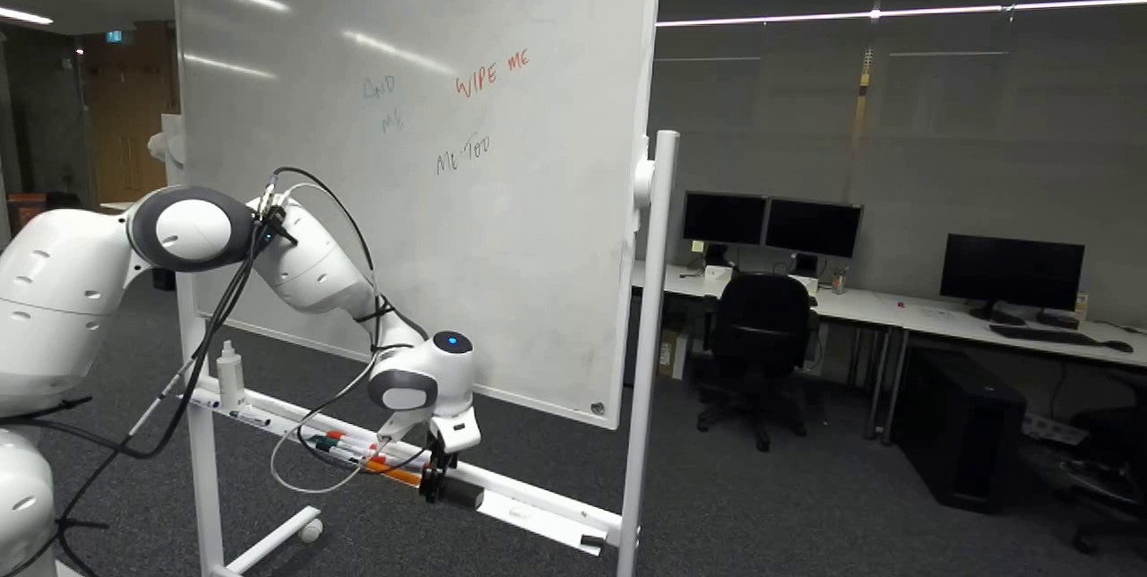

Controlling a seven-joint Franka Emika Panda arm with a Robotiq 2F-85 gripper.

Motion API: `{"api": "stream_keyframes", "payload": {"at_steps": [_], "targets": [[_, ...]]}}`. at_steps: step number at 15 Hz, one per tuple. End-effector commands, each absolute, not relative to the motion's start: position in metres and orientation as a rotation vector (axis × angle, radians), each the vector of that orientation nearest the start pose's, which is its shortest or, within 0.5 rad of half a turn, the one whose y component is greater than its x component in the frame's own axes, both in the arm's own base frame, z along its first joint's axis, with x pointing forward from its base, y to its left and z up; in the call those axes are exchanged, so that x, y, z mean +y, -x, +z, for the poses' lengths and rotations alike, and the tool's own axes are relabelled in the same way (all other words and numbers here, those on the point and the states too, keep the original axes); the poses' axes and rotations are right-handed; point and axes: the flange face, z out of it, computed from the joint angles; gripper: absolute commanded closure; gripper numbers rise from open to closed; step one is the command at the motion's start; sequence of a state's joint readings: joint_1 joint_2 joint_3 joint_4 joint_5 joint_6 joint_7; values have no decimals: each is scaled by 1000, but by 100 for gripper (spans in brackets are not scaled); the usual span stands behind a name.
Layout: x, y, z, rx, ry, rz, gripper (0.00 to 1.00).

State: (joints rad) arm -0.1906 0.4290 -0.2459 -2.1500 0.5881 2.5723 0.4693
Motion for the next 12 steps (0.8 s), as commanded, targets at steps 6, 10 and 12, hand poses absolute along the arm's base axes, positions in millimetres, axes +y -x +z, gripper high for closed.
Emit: {"api": "stream_keyframes", "payload": {"at_steps": [6, 10, 12], "targets": [[-249, -518, 223, 1919, 2280, 3, 0], [-241, -522, 221, 1932, 2299, 14, 0], [-238, -525, 221, 1939, 2310, 13, 0]]}}
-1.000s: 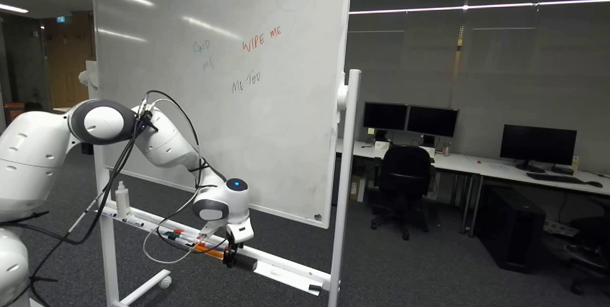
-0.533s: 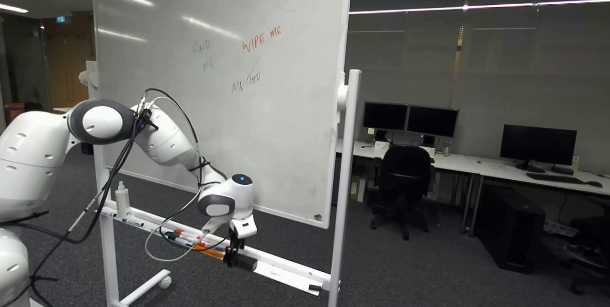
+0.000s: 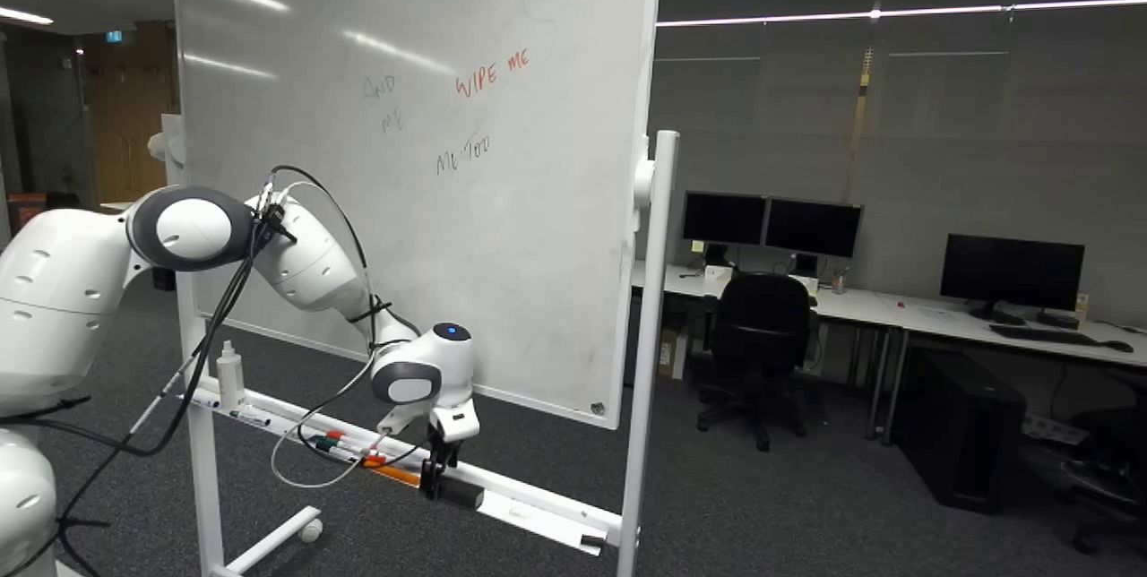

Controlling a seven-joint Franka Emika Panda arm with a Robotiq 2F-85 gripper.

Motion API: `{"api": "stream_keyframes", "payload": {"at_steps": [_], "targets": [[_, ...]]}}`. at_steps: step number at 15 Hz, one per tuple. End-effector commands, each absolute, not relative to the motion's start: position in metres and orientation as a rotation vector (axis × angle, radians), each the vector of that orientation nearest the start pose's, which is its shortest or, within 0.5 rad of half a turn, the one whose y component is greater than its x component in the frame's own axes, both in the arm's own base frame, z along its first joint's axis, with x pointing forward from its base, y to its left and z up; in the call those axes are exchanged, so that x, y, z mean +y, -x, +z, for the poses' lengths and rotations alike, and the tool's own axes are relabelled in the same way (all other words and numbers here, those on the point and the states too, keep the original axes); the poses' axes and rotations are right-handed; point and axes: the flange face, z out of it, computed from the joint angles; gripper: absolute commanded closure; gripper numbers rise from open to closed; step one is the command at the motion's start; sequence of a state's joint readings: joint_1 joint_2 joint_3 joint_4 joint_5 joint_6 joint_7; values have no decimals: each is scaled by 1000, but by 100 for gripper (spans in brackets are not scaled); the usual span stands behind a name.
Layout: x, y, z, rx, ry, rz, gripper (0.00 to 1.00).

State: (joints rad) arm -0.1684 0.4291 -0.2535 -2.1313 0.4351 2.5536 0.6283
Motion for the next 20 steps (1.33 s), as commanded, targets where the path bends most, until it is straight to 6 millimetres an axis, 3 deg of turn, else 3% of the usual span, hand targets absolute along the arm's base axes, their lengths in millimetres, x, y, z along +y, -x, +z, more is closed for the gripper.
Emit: {"api": "stream_keyframes", "payload": {"at_steps": [1, 8, 20], "targets": [[-238, -526, 221, 1944, 2312, 14, 0], [-230, -534, 217, 1949, 2336, 12, 0], [-244, -536, 204, 1967, 2402, 31, 0]]}}
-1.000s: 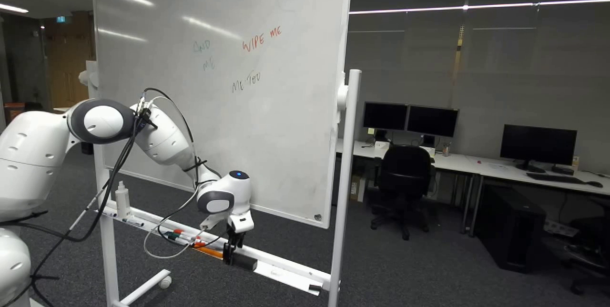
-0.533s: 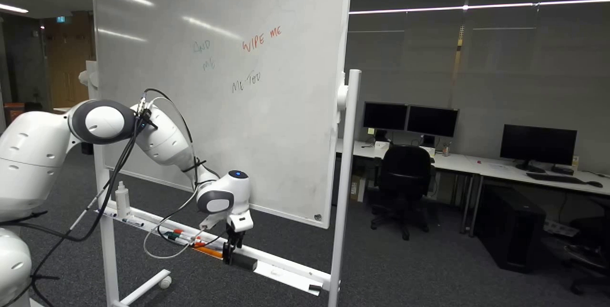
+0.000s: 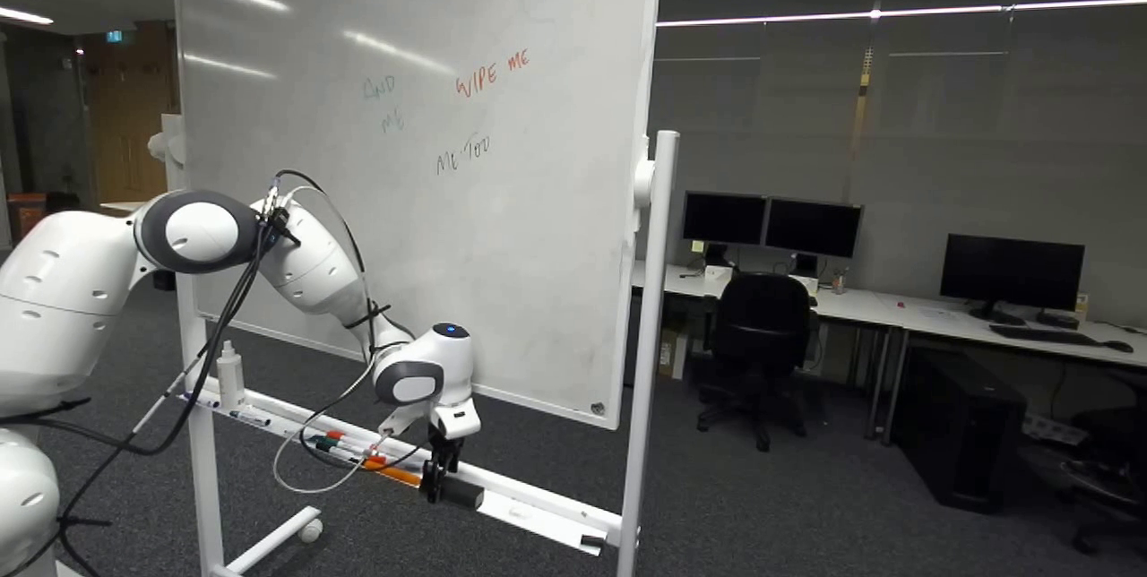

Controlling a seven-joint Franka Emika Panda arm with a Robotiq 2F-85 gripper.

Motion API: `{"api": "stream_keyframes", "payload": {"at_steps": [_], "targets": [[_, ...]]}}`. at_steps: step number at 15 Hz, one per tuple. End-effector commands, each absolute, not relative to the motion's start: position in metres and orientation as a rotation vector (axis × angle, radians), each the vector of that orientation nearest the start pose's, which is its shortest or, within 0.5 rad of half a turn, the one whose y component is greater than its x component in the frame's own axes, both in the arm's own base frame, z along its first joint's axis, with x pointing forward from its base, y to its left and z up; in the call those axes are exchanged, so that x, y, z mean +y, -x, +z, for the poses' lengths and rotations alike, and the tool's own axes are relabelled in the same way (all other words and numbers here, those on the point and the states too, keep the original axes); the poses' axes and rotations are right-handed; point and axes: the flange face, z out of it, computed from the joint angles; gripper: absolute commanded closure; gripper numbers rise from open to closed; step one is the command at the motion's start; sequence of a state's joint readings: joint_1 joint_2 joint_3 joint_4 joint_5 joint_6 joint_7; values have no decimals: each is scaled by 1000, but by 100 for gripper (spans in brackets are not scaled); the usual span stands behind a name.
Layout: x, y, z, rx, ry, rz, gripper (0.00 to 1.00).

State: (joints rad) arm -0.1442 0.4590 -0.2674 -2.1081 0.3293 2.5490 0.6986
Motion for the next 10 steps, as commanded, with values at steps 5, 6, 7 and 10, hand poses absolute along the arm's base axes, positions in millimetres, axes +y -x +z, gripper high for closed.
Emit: {"api": "stream_keyframes", "payload": {"at_steps": [5, 6, 7, 10], "targets": [[-246, -538, 198, 1974, 2427, 41, 0], [-246, -539, 199, 1974, 2430, 42, 1], [-246, -540, 199, 1972, 2436, 43, 12], [-244, -541, 199, 1969, 2447, 43, 39]]}}
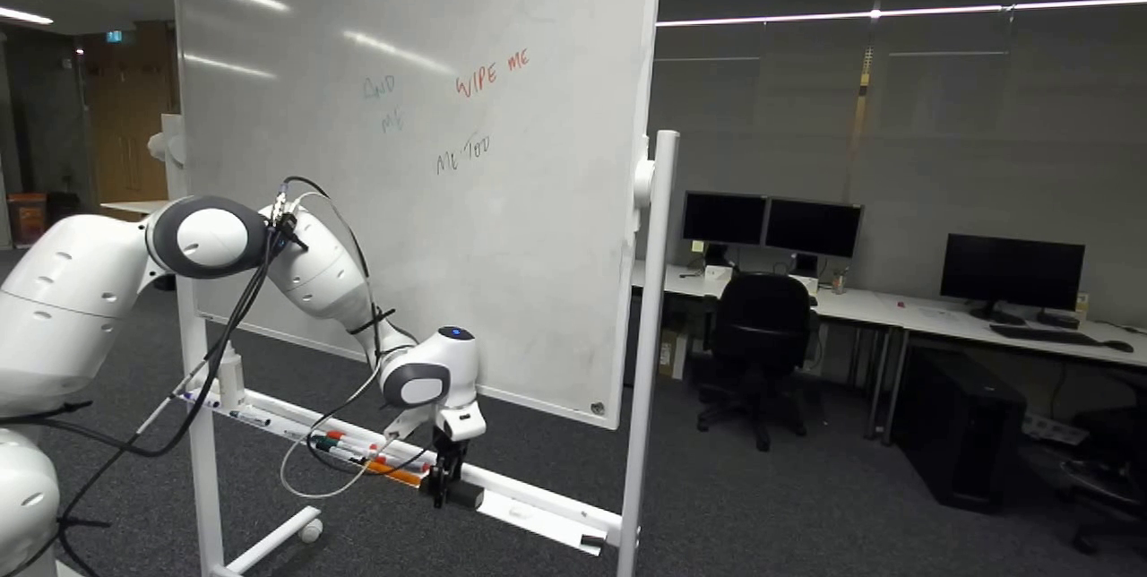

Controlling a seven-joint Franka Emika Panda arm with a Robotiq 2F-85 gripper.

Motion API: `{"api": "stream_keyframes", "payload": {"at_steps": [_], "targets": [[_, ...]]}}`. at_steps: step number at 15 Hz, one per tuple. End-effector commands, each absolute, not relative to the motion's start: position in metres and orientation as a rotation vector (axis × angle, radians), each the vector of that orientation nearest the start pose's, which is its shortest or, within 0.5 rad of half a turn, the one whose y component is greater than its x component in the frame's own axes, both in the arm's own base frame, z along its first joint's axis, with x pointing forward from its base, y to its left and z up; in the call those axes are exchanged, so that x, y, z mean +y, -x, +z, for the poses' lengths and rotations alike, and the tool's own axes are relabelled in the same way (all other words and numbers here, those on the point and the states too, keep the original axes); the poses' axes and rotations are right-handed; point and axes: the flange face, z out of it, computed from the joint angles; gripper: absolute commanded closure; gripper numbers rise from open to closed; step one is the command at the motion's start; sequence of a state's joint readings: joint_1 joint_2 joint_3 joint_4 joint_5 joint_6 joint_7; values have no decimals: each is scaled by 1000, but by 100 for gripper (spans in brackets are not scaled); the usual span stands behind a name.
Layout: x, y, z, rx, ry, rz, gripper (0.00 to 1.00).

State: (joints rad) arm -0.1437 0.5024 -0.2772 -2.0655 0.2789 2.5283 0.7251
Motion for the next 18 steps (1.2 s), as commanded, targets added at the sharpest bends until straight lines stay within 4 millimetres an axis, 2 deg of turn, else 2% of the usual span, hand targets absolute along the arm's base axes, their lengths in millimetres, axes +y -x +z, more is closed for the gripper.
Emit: {"api": "stream_keyframes", "payload": {"at_steps": [1, 3, 4, 8, 11, 14, 18], "targets": [[-244, -542, 199, 1968, 2448, 43, 46], [-243, -544, 202, 1963, 2449, 32, 63], [-242, -544, 202, 1960, 2453, 33, 66], [-239, -541, 211, 1928, 2461, 33, 66], [-235, -528, 227, 1884, 2493, 16, 66], [-233, -495, 256, 1798, 2567, 57, 66], [-243, -441, 293, 1652, 2692, 139, 66]]}}
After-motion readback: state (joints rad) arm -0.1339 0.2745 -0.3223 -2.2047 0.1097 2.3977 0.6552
